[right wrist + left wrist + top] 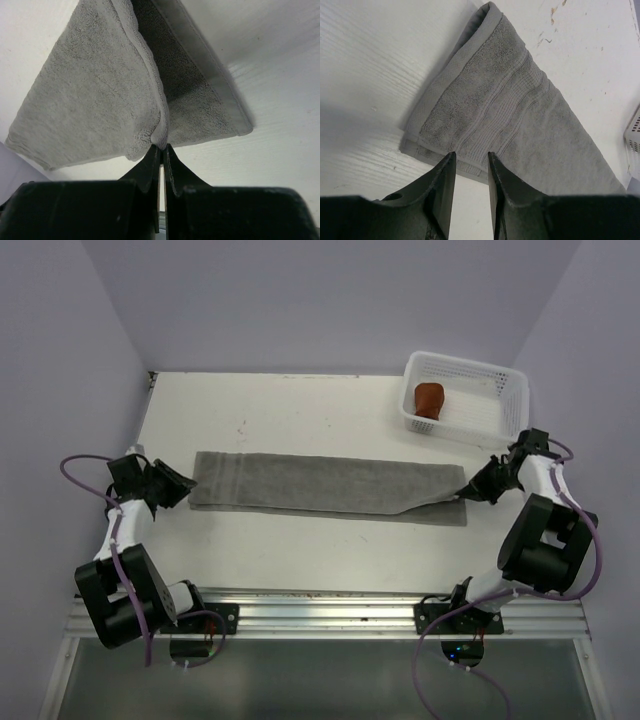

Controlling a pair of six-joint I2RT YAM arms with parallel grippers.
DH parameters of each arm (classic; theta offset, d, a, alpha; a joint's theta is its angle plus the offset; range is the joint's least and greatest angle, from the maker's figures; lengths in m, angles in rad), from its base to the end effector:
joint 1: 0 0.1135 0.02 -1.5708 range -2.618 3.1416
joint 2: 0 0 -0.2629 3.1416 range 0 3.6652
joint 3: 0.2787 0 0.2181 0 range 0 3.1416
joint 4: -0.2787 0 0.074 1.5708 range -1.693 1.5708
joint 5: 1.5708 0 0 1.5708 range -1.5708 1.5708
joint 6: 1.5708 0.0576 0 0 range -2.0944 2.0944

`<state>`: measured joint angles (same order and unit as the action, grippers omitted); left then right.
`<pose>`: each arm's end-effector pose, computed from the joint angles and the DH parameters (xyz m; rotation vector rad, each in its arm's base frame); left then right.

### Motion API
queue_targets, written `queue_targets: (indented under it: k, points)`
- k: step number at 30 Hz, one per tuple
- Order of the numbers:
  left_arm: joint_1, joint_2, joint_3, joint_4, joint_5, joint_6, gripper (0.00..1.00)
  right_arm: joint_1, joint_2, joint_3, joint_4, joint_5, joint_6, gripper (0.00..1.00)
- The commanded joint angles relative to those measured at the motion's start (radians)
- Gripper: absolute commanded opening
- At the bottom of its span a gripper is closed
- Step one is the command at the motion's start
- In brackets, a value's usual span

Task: Roll the towels
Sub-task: Fold the towel

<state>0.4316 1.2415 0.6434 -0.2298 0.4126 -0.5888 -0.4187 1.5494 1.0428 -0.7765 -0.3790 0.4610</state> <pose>0.2166 0.0743 0.2004 -0.9908 2.1669 -0.5681 0.2490 -0.0875 0.2048 1.1272 2.5787 0.5481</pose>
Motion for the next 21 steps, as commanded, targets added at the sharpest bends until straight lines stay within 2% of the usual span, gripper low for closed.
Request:
queue_targets:
  k: [1,13,18,21]
  points:
    - [0.007,-0.033,0.022,-0.014,-0.004,0.026,0.36,0.009,-0.003,0.0,-0.01,0.006,-0.016,0.0]
    - [0.006,-0.039,0.11,-0.049,-0.064,0.063,0.4,0.034,-0.011,0.02,-0.058,0.081,-0.048,0.02]
    - [0.003,-0.028,0.107,-0.026,-0.04,0.069,0.41,0.047,-0.009,0.016,-0.076,0.124,-0.061,0.07]
    - [-0.011,-0.022,0.11,-0.017,-0.038,0.076,0.42,0.052,-0.015,0.026,-0.092,0.155,-0.068,0.16]
